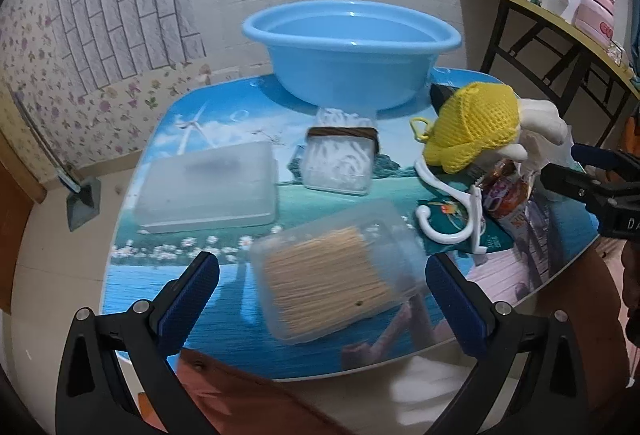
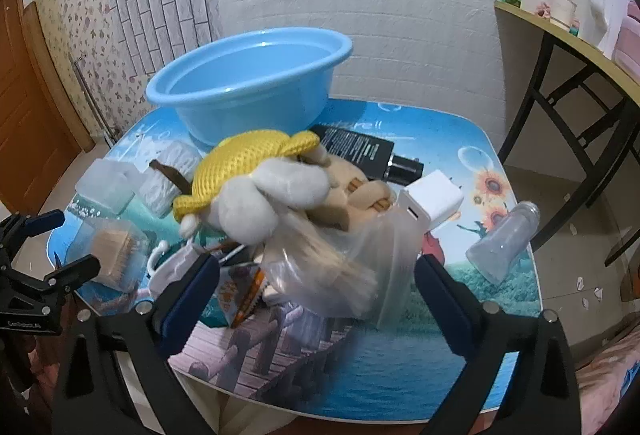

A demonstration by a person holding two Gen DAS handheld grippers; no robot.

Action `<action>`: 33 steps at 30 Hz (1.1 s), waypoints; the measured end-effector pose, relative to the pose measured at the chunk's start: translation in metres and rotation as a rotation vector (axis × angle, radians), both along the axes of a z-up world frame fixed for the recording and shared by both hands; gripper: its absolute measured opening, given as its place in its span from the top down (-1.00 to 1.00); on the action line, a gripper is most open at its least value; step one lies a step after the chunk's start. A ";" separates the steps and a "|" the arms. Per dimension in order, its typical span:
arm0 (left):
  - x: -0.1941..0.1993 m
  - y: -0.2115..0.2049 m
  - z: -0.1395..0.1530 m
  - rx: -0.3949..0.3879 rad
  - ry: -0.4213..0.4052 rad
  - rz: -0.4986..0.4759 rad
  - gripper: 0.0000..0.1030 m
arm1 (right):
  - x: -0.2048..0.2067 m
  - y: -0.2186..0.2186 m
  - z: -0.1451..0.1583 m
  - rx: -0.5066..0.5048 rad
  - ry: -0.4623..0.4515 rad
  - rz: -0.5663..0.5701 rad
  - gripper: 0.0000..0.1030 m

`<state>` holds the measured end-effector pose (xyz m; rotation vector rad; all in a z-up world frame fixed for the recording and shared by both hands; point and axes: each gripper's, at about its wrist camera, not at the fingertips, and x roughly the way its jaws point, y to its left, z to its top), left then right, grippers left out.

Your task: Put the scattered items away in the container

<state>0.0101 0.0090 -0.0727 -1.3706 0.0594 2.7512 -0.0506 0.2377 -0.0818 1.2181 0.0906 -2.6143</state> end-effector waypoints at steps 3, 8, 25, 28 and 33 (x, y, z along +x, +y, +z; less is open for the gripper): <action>-0.003 0.003 -0.004 0.004 -0.008 -0.006 -1.00 | 0.002 0.000 -0.003 0.008 -0.002 0.007 -0.92; -0.011 0.008 -0.011 -0.008 -0.033 0.002 -1.00 | 0.001 0.008 -0.004 0.007 0.005 -0.006 -0.49; -0.009 0.009 -0.018 0.000 -0.023 -0.017 -0.97 | -0.005 0.010 -0.017 -0.036 -0.038 0.034 0.06; -0.008 0.008 -0.015 -0.004 -0.018 -0.017 -0.97 | -0.004 0.015 -0.015 -0.056 -0.034 0.031 0.29; -0.004 0.003 0.000 0.009 0.017 -0.004 -0.97 | 0.004 0.021 -0.006 -0.078 0.008 0.041 0.44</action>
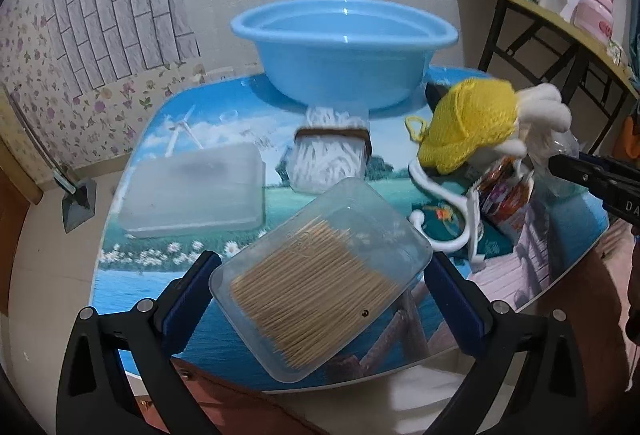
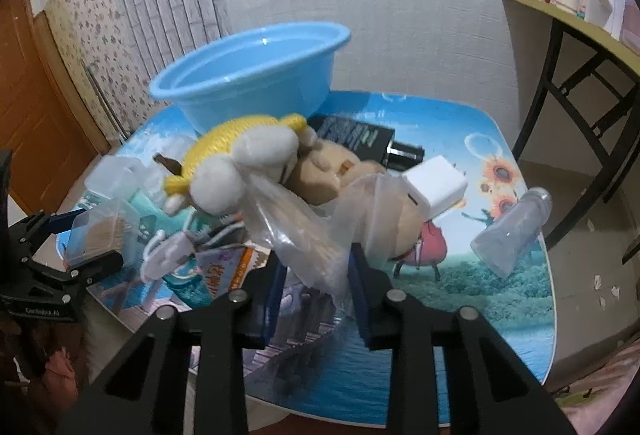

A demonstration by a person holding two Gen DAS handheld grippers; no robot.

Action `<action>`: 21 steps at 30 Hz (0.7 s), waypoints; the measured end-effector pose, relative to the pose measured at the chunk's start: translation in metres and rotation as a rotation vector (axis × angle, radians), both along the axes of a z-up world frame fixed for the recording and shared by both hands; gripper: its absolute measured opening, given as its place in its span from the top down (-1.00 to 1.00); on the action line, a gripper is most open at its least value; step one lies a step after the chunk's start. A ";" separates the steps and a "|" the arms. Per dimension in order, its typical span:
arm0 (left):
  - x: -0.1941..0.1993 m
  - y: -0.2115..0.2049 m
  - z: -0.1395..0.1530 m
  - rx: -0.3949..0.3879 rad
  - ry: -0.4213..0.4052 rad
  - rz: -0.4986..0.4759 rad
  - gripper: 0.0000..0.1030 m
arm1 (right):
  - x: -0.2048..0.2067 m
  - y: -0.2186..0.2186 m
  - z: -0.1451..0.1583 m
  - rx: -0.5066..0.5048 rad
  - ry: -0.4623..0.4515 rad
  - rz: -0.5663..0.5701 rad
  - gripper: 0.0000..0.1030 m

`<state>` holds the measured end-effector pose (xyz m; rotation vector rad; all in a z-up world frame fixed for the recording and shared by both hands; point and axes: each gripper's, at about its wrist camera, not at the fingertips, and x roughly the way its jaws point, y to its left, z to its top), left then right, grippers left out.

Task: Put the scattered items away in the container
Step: 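Lift both items over the blue basin and open the left tool to drop the toothpick box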

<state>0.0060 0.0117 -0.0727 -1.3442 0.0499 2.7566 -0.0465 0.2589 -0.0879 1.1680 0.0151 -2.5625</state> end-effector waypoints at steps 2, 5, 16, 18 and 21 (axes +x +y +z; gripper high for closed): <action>0.001 -0.002 0.009 0.005 0.019 0.004 -0.97 | 0.004 0.001 0.008 -0.004 0.033 0.001 0.48; 0.002 -0.003 0.022 0.000 0.052 0.013 -0.97 | 0.006 0.006 0.018 0.008 0.058 -0.030 0.58; -0.016 -0.008 0.068 0.030 0.142 0.030 -0.97 | 0.005 0.021 0.053 -0.099 0.171 -0.048 0.62; -0.021 -0.007 0.073 0.037 0.150 0.033 -0.97 | 0.002 0.017 0.060 -0.109 0.196 -0.027 0.62; -0.030 -0.004 0.081 0.031 0.170 0.041 -0.97 | -0.005 0.007 0.066 -0.128 0.215 0.001 0.62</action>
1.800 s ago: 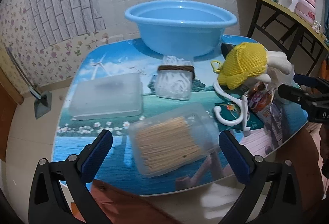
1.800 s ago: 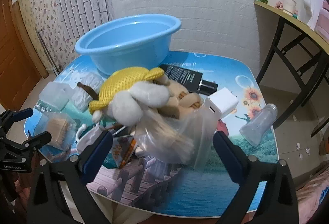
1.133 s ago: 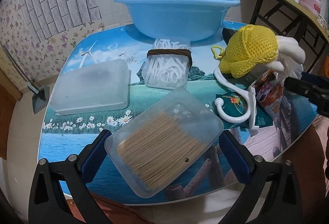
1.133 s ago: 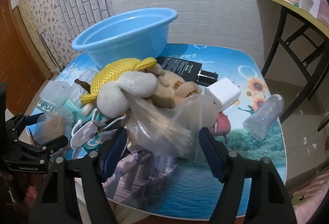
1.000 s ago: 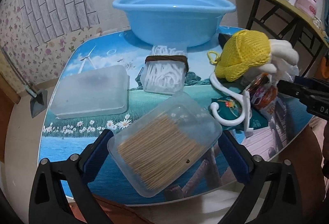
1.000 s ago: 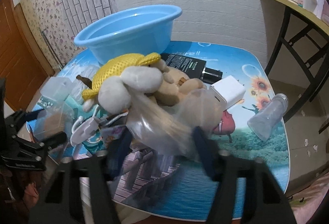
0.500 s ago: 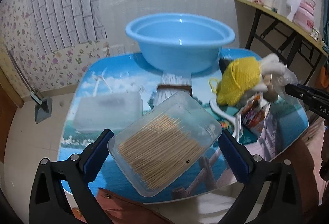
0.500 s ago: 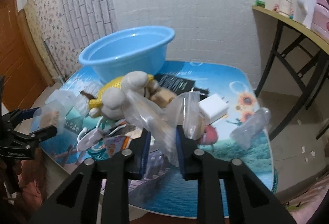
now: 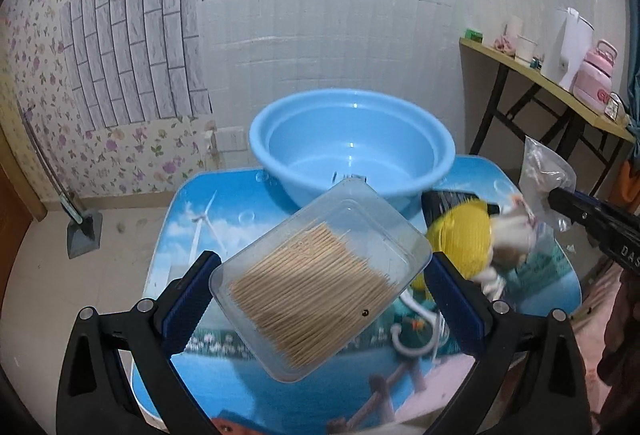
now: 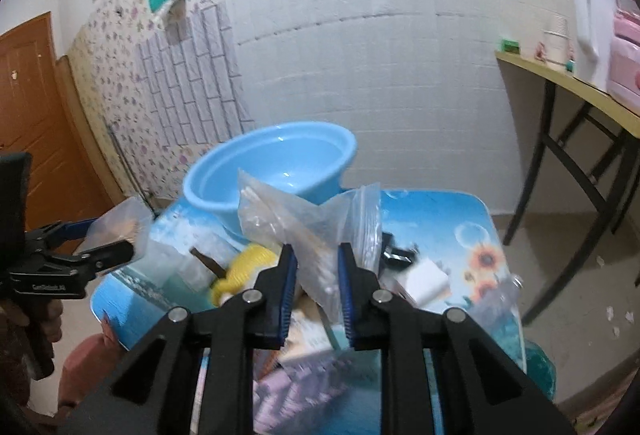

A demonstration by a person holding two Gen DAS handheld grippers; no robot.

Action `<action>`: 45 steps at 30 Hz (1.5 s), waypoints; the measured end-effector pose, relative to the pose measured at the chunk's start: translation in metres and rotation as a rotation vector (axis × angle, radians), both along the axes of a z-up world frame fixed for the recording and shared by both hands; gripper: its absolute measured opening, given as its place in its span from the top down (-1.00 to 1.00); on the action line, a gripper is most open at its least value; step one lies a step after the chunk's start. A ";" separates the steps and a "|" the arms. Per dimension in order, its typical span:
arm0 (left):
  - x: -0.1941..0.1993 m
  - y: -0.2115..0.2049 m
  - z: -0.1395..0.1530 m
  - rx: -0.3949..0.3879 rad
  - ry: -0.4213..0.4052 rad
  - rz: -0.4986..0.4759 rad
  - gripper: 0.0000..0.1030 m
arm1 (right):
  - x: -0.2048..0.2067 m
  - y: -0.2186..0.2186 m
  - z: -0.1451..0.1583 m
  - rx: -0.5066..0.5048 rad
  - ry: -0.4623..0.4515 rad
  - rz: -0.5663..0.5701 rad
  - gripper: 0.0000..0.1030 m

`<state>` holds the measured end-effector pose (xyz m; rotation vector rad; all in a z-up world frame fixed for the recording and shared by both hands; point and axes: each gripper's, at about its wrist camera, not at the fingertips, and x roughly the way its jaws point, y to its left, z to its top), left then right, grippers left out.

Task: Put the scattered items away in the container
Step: 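Lift both items over the blue basin and open the left tool to drop the toothpick box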

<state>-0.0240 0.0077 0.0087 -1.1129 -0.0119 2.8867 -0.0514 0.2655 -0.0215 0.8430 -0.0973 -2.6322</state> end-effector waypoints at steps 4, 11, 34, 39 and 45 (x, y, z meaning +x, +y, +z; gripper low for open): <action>-0.013 0.002 0.013 0.010 0.025 0.014 -0.97 | -0.006 -0.013 0.011 -0.045 0.018 0.037 0.62; -0.043 -0.004 0.032 0.044 0.035 0.090 -0.97 | -0.017 -0.031 0.022 -0.109 0.040 0.095 0.62; -0.127 0.008 0.012 0.002 -0.012 0.330 -0.97 | -0.073 0.023 0.012 -0.345 0.094 0.259 0.62; -0.137 0.017 0.002 -0.061 -0.043 0.338 -0.97 | -0.089 0.037 -0.005 -0.378 0.054 0.247 0.62; -0.147 0.022 0.000 -0.090 -0.032 0.290 -0.97 | -0.100 0.040 -0.012 -0.388 0.037 0.236 0.62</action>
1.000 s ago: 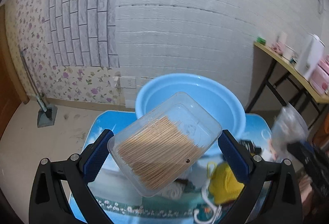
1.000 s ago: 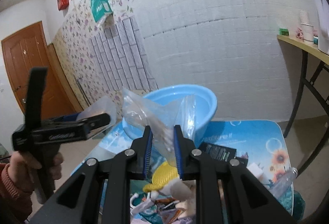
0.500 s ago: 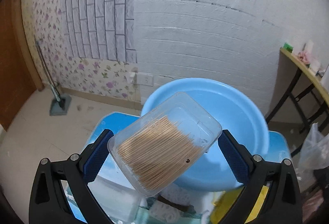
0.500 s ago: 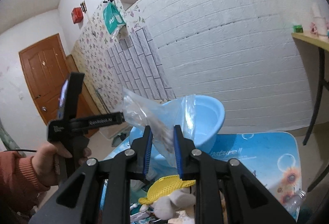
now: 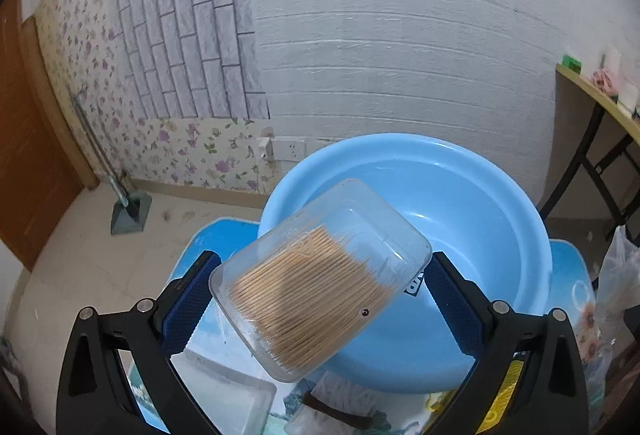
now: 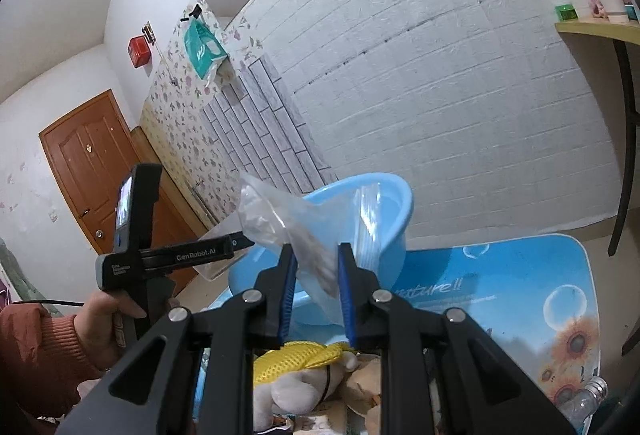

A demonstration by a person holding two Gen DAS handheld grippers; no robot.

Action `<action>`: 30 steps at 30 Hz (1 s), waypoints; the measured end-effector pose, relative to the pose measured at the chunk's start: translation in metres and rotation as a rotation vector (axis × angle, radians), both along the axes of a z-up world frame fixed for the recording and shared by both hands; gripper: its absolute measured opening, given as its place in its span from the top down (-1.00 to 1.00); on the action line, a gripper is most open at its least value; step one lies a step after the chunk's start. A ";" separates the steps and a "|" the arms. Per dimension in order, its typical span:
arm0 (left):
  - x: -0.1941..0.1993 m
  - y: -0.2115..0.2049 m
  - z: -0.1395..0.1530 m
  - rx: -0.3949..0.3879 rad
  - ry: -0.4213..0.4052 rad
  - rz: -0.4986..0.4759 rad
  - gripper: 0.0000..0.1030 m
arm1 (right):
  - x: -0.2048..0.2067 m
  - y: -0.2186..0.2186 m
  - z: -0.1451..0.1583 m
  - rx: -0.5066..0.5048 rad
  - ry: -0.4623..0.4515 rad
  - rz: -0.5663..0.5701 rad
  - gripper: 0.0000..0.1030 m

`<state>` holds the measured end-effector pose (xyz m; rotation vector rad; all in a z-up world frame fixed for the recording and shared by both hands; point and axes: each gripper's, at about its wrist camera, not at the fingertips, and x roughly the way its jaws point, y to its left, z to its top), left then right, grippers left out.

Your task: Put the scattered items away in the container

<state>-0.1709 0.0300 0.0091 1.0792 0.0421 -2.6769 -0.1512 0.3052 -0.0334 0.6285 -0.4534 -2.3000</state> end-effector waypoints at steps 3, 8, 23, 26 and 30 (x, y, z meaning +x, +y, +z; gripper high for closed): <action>-0.007 0.004 0.005 0.007 0.019 -0.041 -0.97 | 0.001 -0.007 0.003 0.012 0.003 0.001 0.62; -0.015 0.013 0.002 0.033 0.001 -0.119 -0.97 | 0.002 -0.023 0.018 0.053 0.050 -0.021 0.62; -0.002 0.009 -0.009 0.080 -0.011 -0.310 -0.98 | -0.012 -0.105 0.031 0.209 0.014 -0.035 0.61; 0.012 0.006 -0.005 0.078 0.022 -0.329 -0.98 | -0.018 -0.117 0.027 0.214 -0.017 -0.033 0.61; 0.033 -0.004 -0.002 0.068 0.065 -0.330 -0.98 | -0.017 -0.128 0.024 0.247 -0.038 -0.058 0.59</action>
